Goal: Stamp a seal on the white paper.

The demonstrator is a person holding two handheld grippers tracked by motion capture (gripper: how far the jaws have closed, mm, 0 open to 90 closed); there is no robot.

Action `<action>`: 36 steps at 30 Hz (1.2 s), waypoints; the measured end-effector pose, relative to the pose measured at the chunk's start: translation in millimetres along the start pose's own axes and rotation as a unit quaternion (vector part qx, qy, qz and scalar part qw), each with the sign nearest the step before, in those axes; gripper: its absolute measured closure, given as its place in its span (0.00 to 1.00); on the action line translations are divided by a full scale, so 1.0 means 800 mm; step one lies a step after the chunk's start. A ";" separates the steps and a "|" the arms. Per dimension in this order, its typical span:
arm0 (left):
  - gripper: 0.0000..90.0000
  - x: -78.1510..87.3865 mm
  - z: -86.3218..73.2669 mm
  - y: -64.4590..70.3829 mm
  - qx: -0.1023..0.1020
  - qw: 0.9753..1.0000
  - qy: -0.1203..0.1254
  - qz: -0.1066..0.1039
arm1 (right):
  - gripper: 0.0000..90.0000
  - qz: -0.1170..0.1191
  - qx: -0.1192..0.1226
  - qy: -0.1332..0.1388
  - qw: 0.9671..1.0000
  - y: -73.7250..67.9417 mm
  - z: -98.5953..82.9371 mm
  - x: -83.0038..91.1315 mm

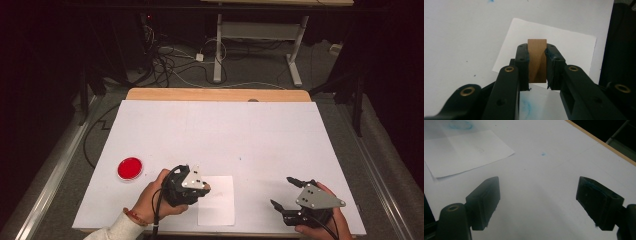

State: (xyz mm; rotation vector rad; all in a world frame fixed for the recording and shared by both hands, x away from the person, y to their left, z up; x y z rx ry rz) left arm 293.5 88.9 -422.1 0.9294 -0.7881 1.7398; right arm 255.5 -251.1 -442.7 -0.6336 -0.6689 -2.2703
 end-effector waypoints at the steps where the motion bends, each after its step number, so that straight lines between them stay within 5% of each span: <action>1: 0.82 -0.004 0.001 0.001 -0.002 1.000 -0.004 -0.002 | 0.22 0.000 0.000 -0.001 1.000 0.000 0.000 0.000; 14: 0.82 -0.038 0.010 0.009 -0.023 0.998 -0.051 -0.040 | 0.23 -0.002 0.004 -0.012 1.000 -0.002 -0.002 -0.003; 24: 0.82 -0.060 0.016 0.018 -0.054 0.992 -0.100 -0.056 | 0.23 -0.001 0.007 -0.019 1.000 -0.002 -0.002 -0.005; 32: 0.82 -0.066 0.018 0.017 -0.053 0.991 -0.107 -0.056 | 0.24 -0.002 0.009 -0.020 1.000 -0.003 -0.002 -0.005; 36: 0.82 -0.068 0.030 0.022 -0.071 0.986 -0.143 -0.042 | 0.24 -0.001 0.009 -0.022 1.000 -0.004 -0.002 -0.005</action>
Point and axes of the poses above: each handheld gripper's, and its own axes: x roughly backward along the jaws, z roughly out of its top, y roughly to its right, the point moved 1 cm from there along -x, roughly forward along the jaws, and after that the axes turned 5 degrees about -y, right-handed, at the moved point
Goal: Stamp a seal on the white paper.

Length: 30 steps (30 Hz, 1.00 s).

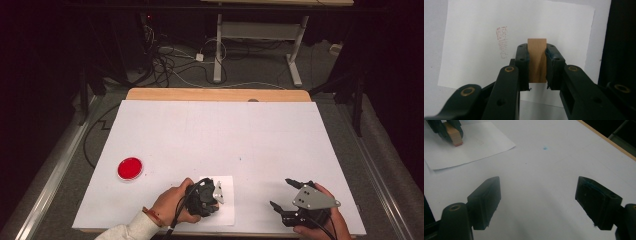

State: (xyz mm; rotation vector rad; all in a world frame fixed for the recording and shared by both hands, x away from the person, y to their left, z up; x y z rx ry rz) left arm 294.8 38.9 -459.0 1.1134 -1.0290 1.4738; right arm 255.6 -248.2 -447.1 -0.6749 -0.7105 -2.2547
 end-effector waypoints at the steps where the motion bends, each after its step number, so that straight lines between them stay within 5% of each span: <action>1: 0.82 0.001 0.003 0.000 -0.004 1.000 -0.010 0.001 | 0.24 0.001 -0.001 0.000 1.000 0.000 0.000 0.000; 6: 0.82 0.000 0.007 -0.006 -0.002 1.000 -0.024 -0.016 | 0.24 0.002 0.000 -0.002 1.000 -0.001 0.000 -0.001; 30: 0.82 0.000 0.010 -0.006 -0.007 0.999 -0.035 -0.016 | 0.25 0.001 -0.001 0.001 1.000 -0.001 0.001 0.001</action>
Point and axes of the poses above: each handheld gripper's, and its own axes: x roughly backward along the jaws, z roughly out of its top, y roughly to its right, the point moved 1 cm from there along -x, roughly forward along the jaws, and after that the axes turned 5 degrees about -y, right-handed, at the moved point
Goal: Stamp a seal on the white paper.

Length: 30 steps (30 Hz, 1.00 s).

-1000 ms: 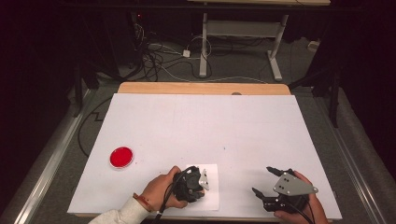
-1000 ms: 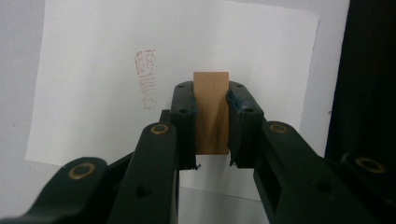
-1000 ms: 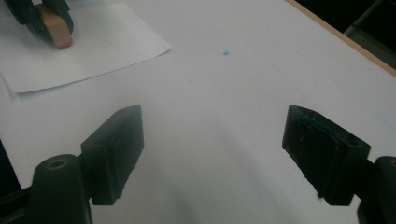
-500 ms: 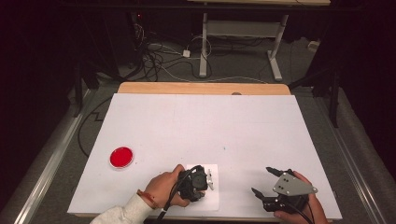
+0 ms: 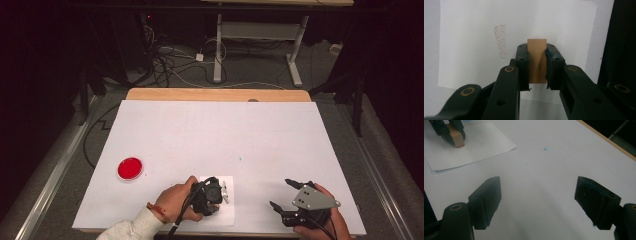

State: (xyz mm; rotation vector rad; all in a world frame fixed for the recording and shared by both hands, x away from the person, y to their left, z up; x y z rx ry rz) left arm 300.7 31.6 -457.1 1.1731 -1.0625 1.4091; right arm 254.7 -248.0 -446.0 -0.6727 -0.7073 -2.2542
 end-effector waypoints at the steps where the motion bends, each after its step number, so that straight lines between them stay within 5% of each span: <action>1: 0.82 0.000 0.000 0.000 0.000 1.000 -0.001 -0.001 | 0.25 0.000 0.001 0.000 1.000 0.000 0.000 0.000; 30: 0.82 -0.001 -0.002 -0.002 0.005 1.000 0.007 -0.007 | 0.25 -0.002 0.004 -0.004 1.000 -0.001 0.000 -0.001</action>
Point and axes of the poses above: each handheld gripper's, and its own axes: x roughly backward along the jaws, z roughly out of its top, y roughly to its right, the point moved 1 cm from there along -x, roughly forward along the jaws, and after that the axes turned 5 degrees about -y, right-handed, at the moved point
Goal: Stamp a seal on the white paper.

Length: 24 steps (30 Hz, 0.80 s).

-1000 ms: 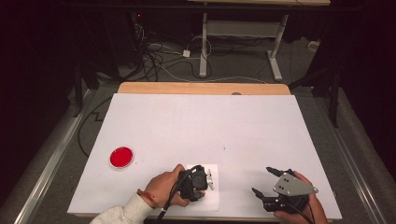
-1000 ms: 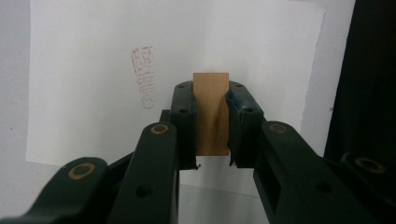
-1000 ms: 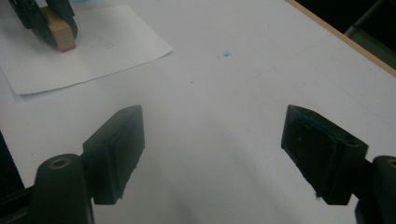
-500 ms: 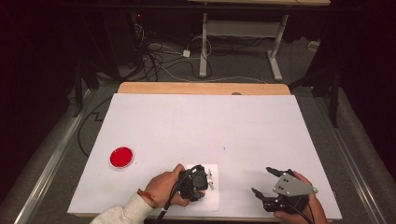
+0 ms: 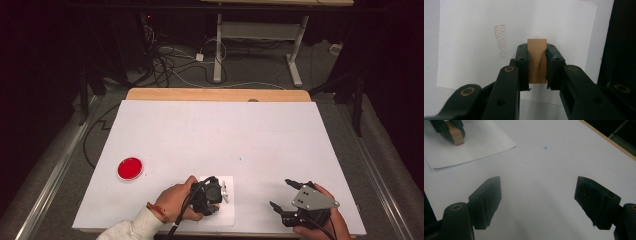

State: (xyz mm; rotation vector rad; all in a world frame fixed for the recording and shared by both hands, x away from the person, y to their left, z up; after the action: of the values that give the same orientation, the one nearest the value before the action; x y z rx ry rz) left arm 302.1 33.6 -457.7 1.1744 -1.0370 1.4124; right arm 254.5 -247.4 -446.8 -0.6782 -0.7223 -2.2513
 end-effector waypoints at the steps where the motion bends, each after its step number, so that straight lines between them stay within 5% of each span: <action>1: 0.82 0.000 0.000 0.000 0.000 1.000 0.000 0.000 | 0.25 0.000 0.000 0.000 1.000 0.000 0.000 0.000; 12: 0.82 0.003 0.001 -0.001 0.002 1.000 -0.001 0.001 | 0.24 -0.006 -0.005 0.001 1.000 0.002 0.000 0.001; 18: 0.82 0.029 -0.006 -0.003 0.012 0.999 0.046 0.006 | 0.24 -0.006 -0.007 0.006 1.000 0.003 0.001 0.003; 24: 0.82 0.057 -0.020 -0.002 0.026 0.994 0.098 0.030 | 0.24 -0.008 -0.009 0.011 1.000 0.004 0.001 0.005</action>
State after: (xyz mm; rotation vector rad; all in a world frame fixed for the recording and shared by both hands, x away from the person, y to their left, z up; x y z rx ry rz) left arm 299.3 56.8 -415.7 1.0246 -0.9081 1.5759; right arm 254.2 -250.5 -442.8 -0.6564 -0.7011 -2.2794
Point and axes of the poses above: each handheld gripper's, and its own axes: x roughly backward along the jaws, z roughly out of its top, y roughly to its right, the point moved 1 cm from there along -x, roughly forward along the jaws, and after that the axes turned 5 degrees about -y, right-handed, at the moved point
